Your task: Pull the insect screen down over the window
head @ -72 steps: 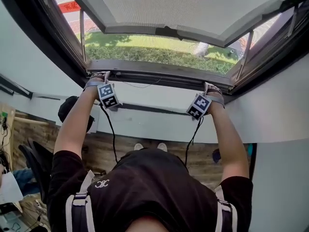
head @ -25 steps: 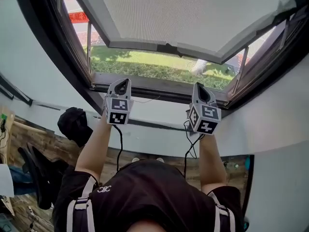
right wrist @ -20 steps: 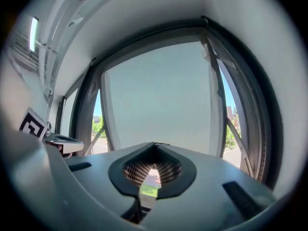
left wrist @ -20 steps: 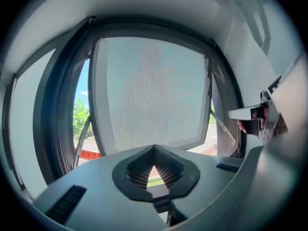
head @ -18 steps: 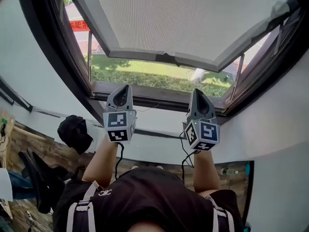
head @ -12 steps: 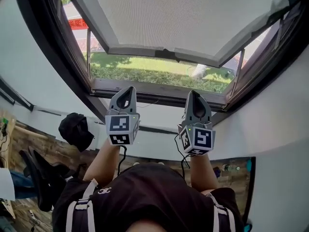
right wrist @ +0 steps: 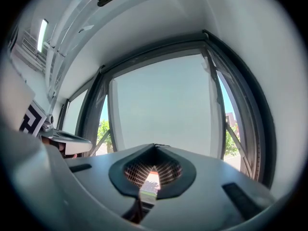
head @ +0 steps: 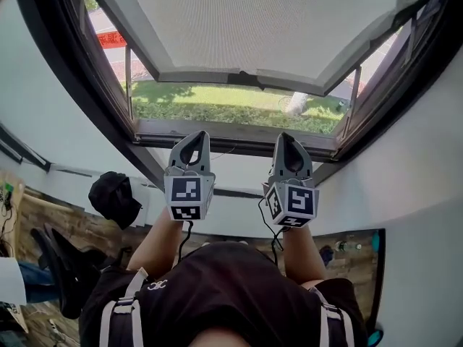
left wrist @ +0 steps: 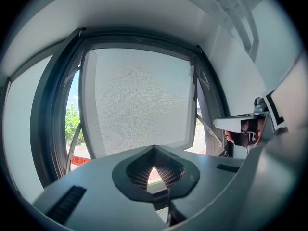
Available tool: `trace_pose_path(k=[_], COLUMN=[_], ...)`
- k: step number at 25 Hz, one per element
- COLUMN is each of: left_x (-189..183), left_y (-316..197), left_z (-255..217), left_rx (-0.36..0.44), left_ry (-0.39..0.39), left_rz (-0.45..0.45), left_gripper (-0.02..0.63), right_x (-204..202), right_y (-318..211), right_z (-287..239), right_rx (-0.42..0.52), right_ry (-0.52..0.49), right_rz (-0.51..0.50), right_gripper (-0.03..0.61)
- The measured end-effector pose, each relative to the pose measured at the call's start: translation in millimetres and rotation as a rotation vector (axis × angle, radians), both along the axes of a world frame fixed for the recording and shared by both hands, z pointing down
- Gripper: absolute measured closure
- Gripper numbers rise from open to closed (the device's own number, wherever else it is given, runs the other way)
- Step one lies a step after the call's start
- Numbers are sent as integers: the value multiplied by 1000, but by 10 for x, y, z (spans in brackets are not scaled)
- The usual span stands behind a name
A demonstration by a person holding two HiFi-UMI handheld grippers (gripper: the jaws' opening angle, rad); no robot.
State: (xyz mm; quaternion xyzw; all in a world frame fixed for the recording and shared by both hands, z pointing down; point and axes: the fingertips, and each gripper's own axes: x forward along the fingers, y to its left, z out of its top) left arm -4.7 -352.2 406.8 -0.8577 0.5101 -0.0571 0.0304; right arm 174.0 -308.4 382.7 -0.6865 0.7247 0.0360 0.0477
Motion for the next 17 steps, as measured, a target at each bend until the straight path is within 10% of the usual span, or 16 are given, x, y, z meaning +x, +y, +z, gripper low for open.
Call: trace_pose_path(k=[17], left_x=[100], left_y=[26], left_z=[74], left_rx=[-27], left_ry=[36], left_rz=[57], left_gripper=[600], right_x=[-29], right_y=[-31], right_z=[175], right_rx=[-62], right_ry=[17], right_rz=[0], right_gripper=[575])
